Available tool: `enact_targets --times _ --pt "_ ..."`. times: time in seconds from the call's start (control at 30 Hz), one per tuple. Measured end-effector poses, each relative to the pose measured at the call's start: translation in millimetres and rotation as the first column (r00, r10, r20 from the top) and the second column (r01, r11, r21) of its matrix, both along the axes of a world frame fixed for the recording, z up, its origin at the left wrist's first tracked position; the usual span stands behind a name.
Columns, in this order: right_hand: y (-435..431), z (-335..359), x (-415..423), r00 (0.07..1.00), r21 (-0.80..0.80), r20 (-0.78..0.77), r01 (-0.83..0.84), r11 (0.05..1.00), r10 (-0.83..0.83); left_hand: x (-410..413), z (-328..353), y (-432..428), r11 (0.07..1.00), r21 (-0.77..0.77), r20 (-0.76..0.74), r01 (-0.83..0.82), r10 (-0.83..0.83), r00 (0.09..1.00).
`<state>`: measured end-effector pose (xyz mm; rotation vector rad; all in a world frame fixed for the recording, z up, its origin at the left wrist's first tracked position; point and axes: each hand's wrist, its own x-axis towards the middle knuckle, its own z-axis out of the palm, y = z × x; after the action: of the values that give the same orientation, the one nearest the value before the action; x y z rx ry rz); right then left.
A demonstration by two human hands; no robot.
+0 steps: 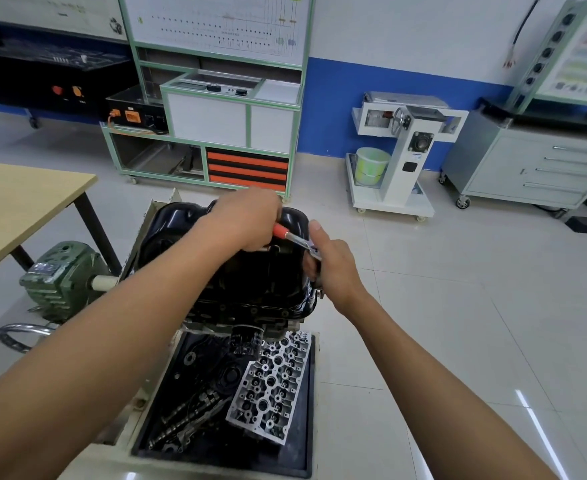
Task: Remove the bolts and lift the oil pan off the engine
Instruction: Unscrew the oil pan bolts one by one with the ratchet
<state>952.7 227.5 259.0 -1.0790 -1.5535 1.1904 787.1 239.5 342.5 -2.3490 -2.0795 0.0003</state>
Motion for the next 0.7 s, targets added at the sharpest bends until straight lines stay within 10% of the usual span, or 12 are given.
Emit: enact_targets --times 0.3,0.57,0.7 --pt "11.6 7.4 21.1 0.952 -0.018 -0.01 -0.305 0.952 0.305 27.3 -25.5 28.9 0.954 0.29 0.168 0.07 -0.123 0.978" --pt "-1.3 -1.5 8.1 0.932 -0.054 -0.147 0.328 0.943 -0.332 12.7 -13.0 -34.1 0.997 0.08 0.076 -0.019 0.013 0.997" --pt "-3.5 0.7 -2.0 0.921 -0.073 -0.159 0.349 0.934 -0.356 38.6 -2.3 -82.3 0.986 -0.1 0.093 0.136 -0.127 0.988"
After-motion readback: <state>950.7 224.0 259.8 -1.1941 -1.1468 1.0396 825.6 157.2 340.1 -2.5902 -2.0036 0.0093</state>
